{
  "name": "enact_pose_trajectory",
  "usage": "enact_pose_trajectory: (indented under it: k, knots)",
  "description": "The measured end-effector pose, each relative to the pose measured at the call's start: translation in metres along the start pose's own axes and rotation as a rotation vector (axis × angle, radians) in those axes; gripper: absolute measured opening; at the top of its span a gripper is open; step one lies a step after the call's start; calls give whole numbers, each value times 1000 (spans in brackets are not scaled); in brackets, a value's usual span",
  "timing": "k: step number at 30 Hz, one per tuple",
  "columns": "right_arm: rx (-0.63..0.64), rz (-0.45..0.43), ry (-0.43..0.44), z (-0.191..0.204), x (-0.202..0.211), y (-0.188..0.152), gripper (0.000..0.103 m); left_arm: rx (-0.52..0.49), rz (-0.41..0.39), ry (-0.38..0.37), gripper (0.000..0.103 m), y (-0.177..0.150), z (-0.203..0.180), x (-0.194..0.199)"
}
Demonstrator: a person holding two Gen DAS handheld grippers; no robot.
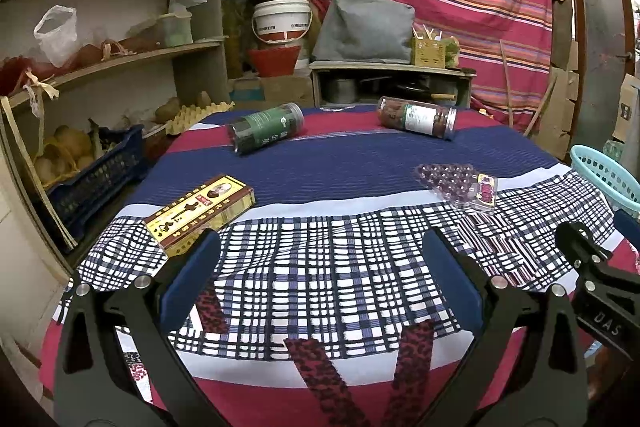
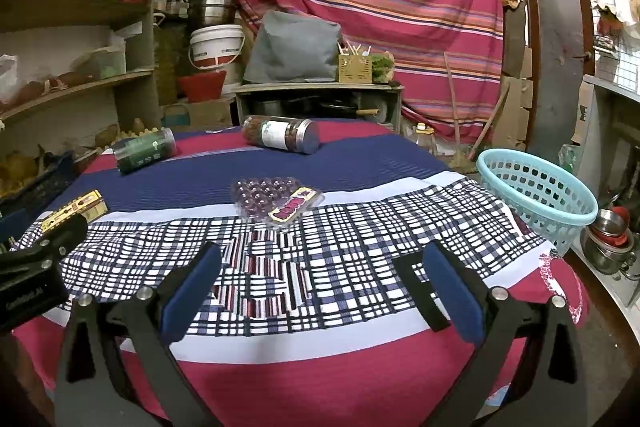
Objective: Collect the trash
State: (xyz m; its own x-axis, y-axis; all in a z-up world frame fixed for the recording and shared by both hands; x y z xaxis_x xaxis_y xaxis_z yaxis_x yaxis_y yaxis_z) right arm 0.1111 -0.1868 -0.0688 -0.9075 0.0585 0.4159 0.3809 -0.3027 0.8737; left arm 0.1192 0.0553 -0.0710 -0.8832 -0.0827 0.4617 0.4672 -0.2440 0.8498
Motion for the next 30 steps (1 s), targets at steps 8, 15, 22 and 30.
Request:
enact_pose_trajectory:
  k: [8, 15, 22, 30]
  knots:
    - [18, -9, 6, 3, 2, 0, 98, 10, 0, -4, 98, 0, 3, 0]
    - [21, -14, 11, 5, 2, 1, 98, 17, 0, -6, 97, 0, 4, 0]
    - [25, -17, 19, 7, 3, 2, 98, 20, -1, -5, 98, 0, 5, 1]
    - [25, -16, 21, 8, 3, 2, 98, 19, -2, -5, 97, 0, 5, 1]
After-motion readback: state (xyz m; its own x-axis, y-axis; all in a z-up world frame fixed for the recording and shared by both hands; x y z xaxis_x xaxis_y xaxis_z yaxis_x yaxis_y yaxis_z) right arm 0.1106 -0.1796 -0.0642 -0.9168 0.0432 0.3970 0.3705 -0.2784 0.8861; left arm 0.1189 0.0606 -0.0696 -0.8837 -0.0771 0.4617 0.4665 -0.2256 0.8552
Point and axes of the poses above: each gripper's, at about its wrist camera, not at the fingertips, and x roughly against the way its jaws point, z to its left, y to its top, the point moved 10 cm from there along -x, roughly the way its jaws point, and after that the axes turned 13 degrees about -x, right-handed, at the moved point
